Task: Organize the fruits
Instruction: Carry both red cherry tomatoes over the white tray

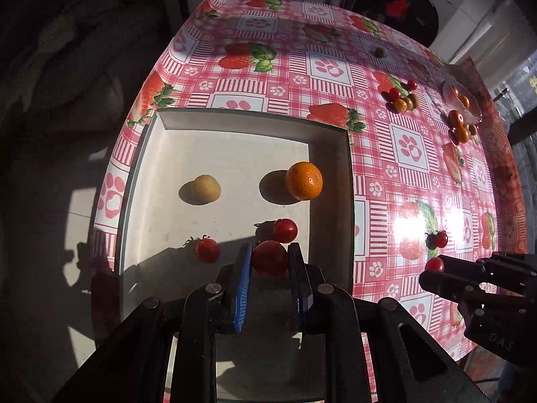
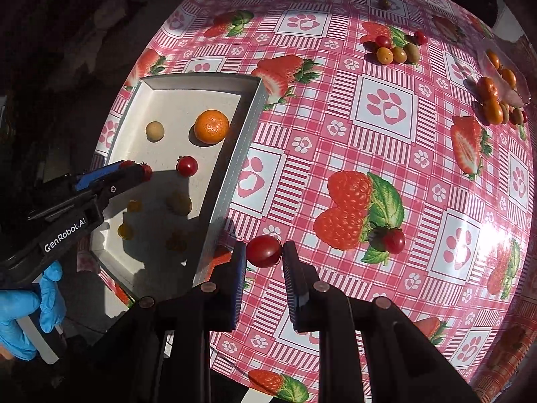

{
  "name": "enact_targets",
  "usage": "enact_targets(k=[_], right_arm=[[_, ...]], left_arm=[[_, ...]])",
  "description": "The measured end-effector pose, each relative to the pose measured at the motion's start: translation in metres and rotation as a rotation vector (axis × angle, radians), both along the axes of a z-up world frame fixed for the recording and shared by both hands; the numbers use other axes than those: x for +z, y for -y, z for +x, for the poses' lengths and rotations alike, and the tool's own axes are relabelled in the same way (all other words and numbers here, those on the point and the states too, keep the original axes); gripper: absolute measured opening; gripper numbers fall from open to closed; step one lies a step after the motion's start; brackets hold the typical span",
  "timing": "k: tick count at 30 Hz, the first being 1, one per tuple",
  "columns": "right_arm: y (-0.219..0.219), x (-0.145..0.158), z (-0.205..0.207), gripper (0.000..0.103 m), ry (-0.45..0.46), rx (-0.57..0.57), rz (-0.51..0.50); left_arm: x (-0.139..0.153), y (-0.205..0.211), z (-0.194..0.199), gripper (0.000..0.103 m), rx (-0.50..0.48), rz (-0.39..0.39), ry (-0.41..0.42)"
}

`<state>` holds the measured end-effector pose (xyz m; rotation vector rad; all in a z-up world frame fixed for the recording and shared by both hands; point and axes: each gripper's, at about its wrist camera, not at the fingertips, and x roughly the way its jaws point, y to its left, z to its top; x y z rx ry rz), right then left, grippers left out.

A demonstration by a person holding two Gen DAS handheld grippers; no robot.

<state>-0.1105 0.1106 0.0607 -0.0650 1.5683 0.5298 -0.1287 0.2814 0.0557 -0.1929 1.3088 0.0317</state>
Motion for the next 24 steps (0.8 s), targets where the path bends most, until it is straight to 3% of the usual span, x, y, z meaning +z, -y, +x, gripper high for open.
enact_targets(k=[15, 24], right_arm=[[-0.062, -0.006, 0.015, 0.024, -0.019, 0.082, 0.031], [-0.081, -0.019, 0.035, 0.024, -0.034, 0.105, 0.031]], left_arm=[[-0.012, -0.046, 0.001, 0.023, 0.069, 0.009, -0.015], [-0.021, -0.047, 0.015, 0.023, 0.059, -0.003, -0.027]])
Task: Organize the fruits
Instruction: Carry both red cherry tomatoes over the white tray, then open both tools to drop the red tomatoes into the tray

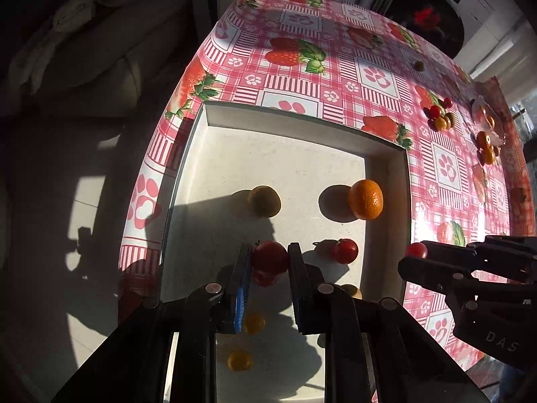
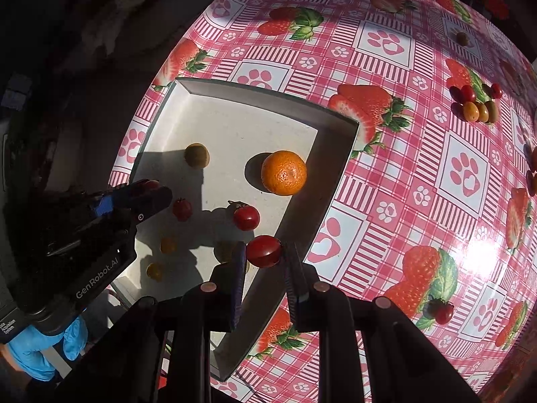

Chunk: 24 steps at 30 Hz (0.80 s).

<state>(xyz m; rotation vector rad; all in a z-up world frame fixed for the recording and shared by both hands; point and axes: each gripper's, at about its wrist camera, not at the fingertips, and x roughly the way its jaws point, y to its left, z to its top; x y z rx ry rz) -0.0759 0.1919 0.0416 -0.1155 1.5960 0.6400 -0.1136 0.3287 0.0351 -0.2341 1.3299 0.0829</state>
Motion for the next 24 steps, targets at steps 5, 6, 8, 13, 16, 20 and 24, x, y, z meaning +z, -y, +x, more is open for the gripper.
enact_targets(k=[5, 6, 8, 13, 16, 20, 24], right_arm=[[-0.009, -0.007, 0.019, 0.024, 0.000, -0.013, -0.003], [-0.011, -0.009, 0.024, 0.024, 0.001, -0.019, -0.003], [-0.015, -0.011, 0.035, 0.024, 0.003, -0.033, 0.000], [-0.029, -0.022, 0.059, 0.024, 0.003, -0.057, 0.003], [-0.039, -0.032, 0.069, 0.024, 0.002, -0.051, -0.001], [-0.051, -0.048, 0.075, 0.025, -0.014, -0.030, -0.017], [-0.060, -0.058, 0.073, 0.025, -0.030, -0.007, -0.035]], left_arm=[[-0.005, 0.011, 0.013, 0.023, -0.039, 0.008, 0.000], [-0.007, 0.013, 0.015, 0.023, -0.042, 0.007, -0.002], [-0.010, 0.017, 0.020, 0.023, -0.049, 0.009, -0.005], [-0.021, 0.021, 0.026, 0.023, -0.052, 0.017, -0.026], [-0.028, 0.021, 0.029, 0.023, -0.054, 0.024, -0.041], [-0.034, 0.020, 0.029, 0.023, -0.049, 0.020, -0.057], [-0.038, 0.020, 0.029, 0.023, -0.043, 0.022, -0.064]])
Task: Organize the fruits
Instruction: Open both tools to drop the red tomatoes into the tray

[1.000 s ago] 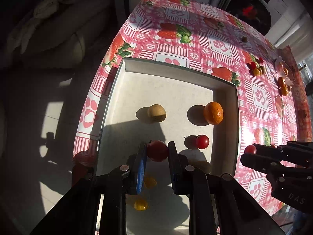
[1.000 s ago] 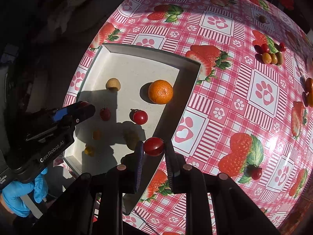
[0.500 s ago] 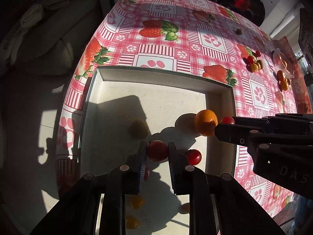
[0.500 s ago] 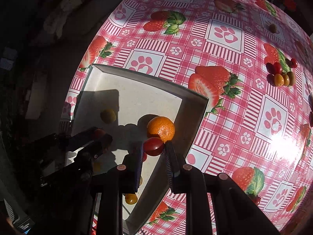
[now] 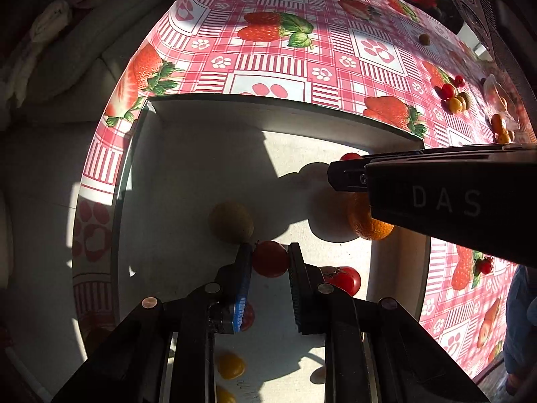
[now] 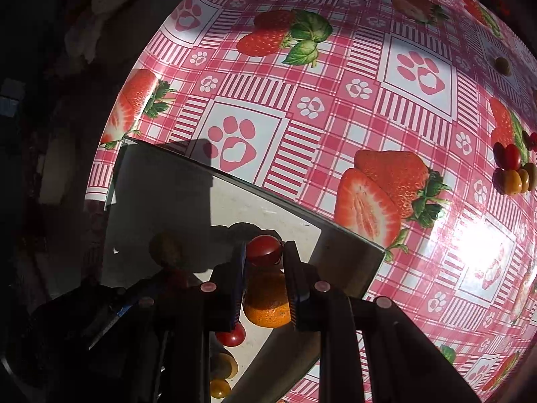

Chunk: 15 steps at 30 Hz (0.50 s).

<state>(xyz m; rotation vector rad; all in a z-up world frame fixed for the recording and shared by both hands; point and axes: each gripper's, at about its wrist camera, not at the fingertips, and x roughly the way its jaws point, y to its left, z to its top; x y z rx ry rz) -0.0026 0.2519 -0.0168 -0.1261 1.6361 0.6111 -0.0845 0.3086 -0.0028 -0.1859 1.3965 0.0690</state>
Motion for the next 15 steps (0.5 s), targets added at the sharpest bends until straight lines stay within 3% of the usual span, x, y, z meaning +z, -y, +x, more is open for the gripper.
enact_targets(k=[3, 5, 6, 7, 9, 13, 15], right_arm=[[-0.003, -0.006, -0.001, 0.026, -0.014, 0.008, -0.010], [-0.005, -0.008, -0.002, 0.038, -0.021, 0.011, -0.004], [-0.006, -0.008, -0.002, 0.044, -0.023, 0.012, 0.001], [-0.004, -0.008, -0.003, 0.056, -0.019, 0.014, 0.002], [-0.004, -0.006, -0.004, 0.065, -0.010, 0.013, 0.010], [0.009, 0.005, -0.003, 0.079, -0.008, -0.015, 0.031], [0.012, 0.013, -0.001, 0.080, 0.001, -0.027, 0.033]], left_arm=[[-0.003, 0.000, 0.000, 0.023, 0.000, 0.001, -0.009], [-0.004, 0.000, 0.000, 0.024, -0.002, 0.006, -0.015], [-0.004, 0.000, -0.001, 0.031, -0.002, 0.000, -0.014], [-0.003, -0.001, -0.001, 0.053, 0.000, -0.001, -0.012], [0.003, 0.001, -0.005, 0.072, 0.007, 0.030, 0.025], [0.007, 0.003, -0.004, 0.072, -0.009, 0.032, 0.019], [0.010, 0.003, -0.006, 0.072, -0.005, 0.034, 0.016]])
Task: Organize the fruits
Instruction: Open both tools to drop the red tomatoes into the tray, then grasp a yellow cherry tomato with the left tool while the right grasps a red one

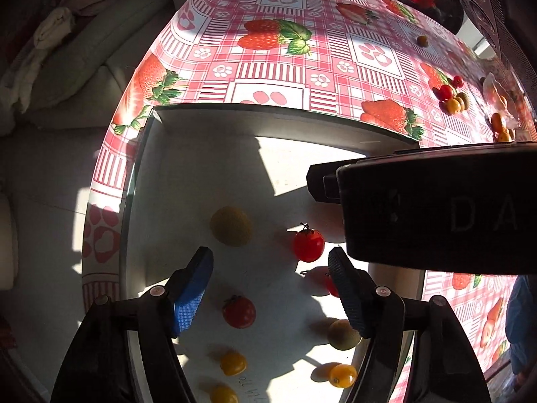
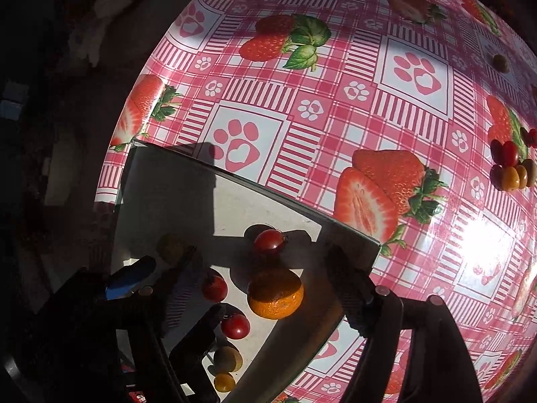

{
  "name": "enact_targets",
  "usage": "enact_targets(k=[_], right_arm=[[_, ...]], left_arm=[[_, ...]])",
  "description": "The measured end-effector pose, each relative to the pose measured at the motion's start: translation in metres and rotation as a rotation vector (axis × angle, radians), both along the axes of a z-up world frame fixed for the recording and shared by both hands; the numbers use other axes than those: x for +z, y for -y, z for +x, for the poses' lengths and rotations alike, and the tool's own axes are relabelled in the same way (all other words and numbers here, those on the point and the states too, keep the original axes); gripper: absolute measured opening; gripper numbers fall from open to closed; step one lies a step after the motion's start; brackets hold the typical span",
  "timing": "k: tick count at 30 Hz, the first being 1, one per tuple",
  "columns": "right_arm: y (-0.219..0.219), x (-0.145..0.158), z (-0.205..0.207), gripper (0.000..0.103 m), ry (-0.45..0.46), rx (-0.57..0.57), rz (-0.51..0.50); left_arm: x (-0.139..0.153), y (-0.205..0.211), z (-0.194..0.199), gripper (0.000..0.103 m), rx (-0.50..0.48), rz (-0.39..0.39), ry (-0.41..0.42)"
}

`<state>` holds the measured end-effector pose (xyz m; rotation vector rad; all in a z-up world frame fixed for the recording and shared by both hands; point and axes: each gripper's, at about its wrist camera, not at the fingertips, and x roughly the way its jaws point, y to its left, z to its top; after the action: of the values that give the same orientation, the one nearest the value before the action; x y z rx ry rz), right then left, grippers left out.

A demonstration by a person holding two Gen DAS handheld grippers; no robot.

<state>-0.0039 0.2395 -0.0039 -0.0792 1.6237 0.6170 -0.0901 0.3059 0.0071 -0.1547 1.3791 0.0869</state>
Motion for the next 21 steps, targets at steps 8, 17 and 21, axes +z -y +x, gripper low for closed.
enact_targets(k=[8, 17, 21], right_arm=[[0.056, 0.034, -0.002, 0.083, 0.050, -0.113, 0.025], [0.170, 0.032, -0.035, 0.083, 0.073, -0.280, -0.084], [0.216, 0.021, -0.056, 0.083, 0.049, -0.349, -0.130]], left_arm=[[0.016, 0.022, -0.004, 0.072, -0.050, 0.034, -0.006], [0.037, 0.069, 0.009, 0.072, -0.157, 0.014, 0.024], [0.042, 0.096, 0.027, 0.072, -0.204, -0.003, 0.033]])
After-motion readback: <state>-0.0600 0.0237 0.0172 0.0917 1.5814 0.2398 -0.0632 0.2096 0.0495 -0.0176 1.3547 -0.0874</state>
